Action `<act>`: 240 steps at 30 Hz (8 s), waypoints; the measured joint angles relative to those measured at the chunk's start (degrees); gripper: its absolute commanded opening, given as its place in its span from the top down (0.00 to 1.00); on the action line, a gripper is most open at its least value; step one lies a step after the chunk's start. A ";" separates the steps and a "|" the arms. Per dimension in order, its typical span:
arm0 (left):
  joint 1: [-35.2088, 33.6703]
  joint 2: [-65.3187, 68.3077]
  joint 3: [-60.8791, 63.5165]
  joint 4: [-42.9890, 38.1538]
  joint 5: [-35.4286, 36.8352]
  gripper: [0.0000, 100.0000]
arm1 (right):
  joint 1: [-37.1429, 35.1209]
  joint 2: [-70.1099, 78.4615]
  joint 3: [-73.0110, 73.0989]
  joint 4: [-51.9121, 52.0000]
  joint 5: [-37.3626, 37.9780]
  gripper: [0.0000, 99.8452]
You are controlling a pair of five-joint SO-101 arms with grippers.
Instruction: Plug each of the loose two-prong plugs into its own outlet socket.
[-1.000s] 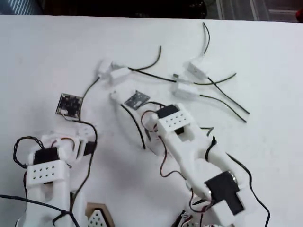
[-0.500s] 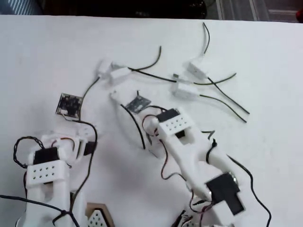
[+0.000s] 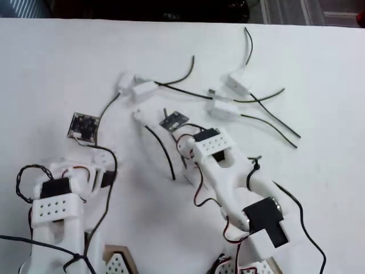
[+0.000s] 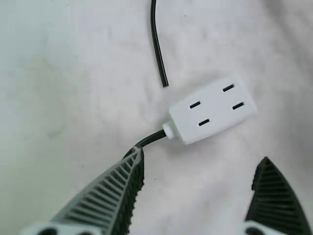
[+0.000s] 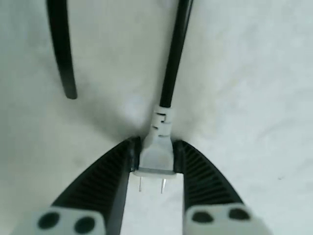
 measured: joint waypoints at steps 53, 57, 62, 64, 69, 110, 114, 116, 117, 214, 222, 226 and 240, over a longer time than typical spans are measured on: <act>0.00 0.00 0.00 0.00 0.00 0.66 | -0.88 0.18 -0.26 2.55 -5.10 0.94; 0.00 0.00 0.00 0.00 0.00 0.66 | -1.05 0.18 -1.41 5.80 -5.10 0.90; 0.00 0.00 0.00 0.00 0.00 0.66 | -1.23 0.35 -3.34 10.64 -5.01 0.90; 0.00 0.00 0.00 0.00 0.00 0.66 | -1.23 0.62 -3.43 11.60 -5.01 0.90; 0.00 0.00 0.00 0.00 0.00 0.66 | -1.23 0.97 -3.43 12.04 -5.01 0.91; 0.00 0.00 0.00 0.00 -0.18 0.66 | -1.14 5.63 -11.43 19.34 -5.01 0.98; 0.00 0.00 0.00 0.00 -0.18 0.66 | -1.23 1.05 -11.43 21.89 -5.01 0.98; 0.00 0.00 0.00 0.00 -0.18 0.66 | -1.23 -0.97 -11.43 22.15 -5.01 0.98; 0.00 0.00 0.00 0.00 -0.18 0.66 | -1.23 -1.32 -11.43 22.15 -5.01 0.98; 10.73 0.00 -12.31 4.84 10.73 0.65 | -17.85 -72.09 22.68 -10.81 -18.55 0.98; 21.01 0.00 -19.78 12.13 15.30 0.66 | -18.99 -83.52 31.82 -13.54 -18.55 0.98; 23.82 0.00 -22.51 14.33 15.38 0.66 | -18.81 -83.69 32.88 -13.54 -18.55 0.98; 29.80 -18.73 -20.48 18.55 14.59 0.65 | -18.73 -78.42 32.88 -14.42 -18.55 0.98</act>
